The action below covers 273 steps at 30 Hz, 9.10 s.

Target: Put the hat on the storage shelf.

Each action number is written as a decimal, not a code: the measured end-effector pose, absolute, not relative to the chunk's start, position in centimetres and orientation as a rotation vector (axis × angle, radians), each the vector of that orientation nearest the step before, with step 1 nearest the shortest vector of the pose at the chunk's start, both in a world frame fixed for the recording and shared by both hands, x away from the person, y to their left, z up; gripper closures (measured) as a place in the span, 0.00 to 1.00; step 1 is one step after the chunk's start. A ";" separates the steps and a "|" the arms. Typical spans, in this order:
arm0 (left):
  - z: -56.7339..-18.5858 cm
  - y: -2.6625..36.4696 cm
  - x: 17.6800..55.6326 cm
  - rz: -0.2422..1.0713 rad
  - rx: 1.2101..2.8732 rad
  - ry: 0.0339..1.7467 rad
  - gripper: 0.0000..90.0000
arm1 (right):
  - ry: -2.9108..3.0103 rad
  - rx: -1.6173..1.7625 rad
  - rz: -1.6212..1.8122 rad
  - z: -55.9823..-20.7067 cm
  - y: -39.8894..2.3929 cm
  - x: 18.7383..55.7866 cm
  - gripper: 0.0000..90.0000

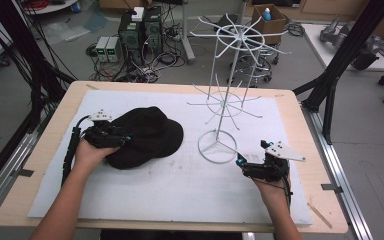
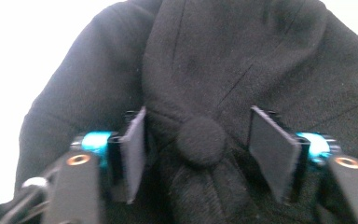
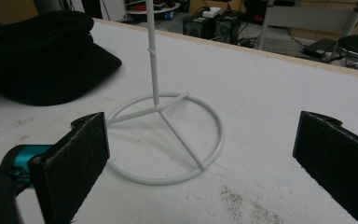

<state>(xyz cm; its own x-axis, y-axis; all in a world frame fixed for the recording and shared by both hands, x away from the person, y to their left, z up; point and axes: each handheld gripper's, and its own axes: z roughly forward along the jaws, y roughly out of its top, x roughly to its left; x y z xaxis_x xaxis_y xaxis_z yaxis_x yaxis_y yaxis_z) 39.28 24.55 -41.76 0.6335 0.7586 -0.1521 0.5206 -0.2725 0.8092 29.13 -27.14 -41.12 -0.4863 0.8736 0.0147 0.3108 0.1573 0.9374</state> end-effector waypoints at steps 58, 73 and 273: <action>-19.8 23.3 36.0 0.255 1.546 0.303 0.77 | 1.897 1.133 1.321 -41.4 -27.2 29.3 0.03; -17.0 25.1 35.2 0.313 1.526 0.263 0.77 | 1.902 1.138 1.318 -41.5 -27.1 29.3 0.03; -40.8 27.3 34.5 0.390 1.781 0.818 0.17 | 1.930 1.181 1.271 -42.0 -27.8 29.7 0.03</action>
